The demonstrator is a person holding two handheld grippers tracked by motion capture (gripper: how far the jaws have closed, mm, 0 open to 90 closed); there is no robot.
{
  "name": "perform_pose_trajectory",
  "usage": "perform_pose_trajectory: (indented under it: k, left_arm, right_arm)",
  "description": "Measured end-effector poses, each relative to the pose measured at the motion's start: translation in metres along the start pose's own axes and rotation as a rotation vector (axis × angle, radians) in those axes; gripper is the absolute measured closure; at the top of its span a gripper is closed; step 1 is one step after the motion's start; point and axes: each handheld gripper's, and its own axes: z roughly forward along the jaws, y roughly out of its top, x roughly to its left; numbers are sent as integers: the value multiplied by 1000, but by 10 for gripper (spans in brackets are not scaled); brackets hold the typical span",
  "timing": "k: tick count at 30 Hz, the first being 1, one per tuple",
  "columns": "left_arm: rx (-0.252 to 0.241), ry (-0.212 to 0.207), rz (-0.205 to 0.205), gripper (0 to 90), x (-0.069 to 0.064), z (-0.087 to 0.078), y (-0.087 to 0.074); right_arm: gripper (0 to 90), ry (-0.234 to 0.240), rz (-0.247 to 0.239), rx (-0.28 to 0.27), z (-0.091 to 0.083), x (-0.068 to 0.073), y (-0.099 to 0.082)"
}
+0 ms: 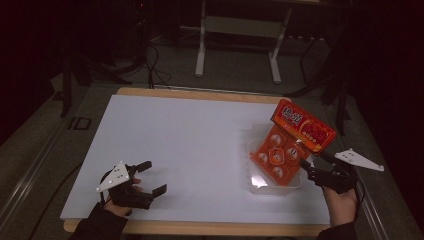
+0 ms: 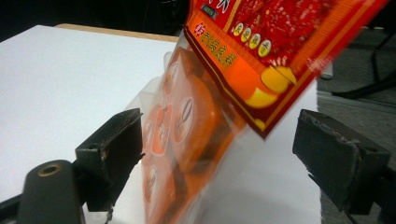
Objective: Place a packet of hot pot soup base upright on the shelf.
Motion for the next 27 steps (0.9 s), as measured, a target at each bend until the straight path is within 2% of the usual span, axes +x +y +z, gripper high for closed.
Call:
perform_pose_trajectory:
  k: [3, 8, 12, 20, 21, 25, 27]
  left_arm:
    - [-2, -1, -1, 21, 0, 0, 0]
    - [-1, -1, 2, 21, -1, 0, 0]
    - [-4, -1, 4, 21, -1, -1, 0]
    - [-7, -16, 3, 21, -2, 0, 0]
    - [-5, -17, 9, 21, -3, 0, 1]
    - [-6, -17, 11, 21, -4, -1, 1]
    - [-5, -17, 10, 21, -4, 0, 1]
  right_arm:
    - [160, -8, -11, -11, -12, 6, -1]
    - [160, -27, -17, -59, -32, 16, 3]
    - [161, -8, -35, -80, -39, 24, 8]
    - [161, 58, -69, -98, -34, 39, 13]
    - [161, 85, -99, -108, -30, 44, 13]
    - [161, 112, -119, -108, -24, 49, 13]
    - [161, 146, -129, -105, -20, 56, 13]
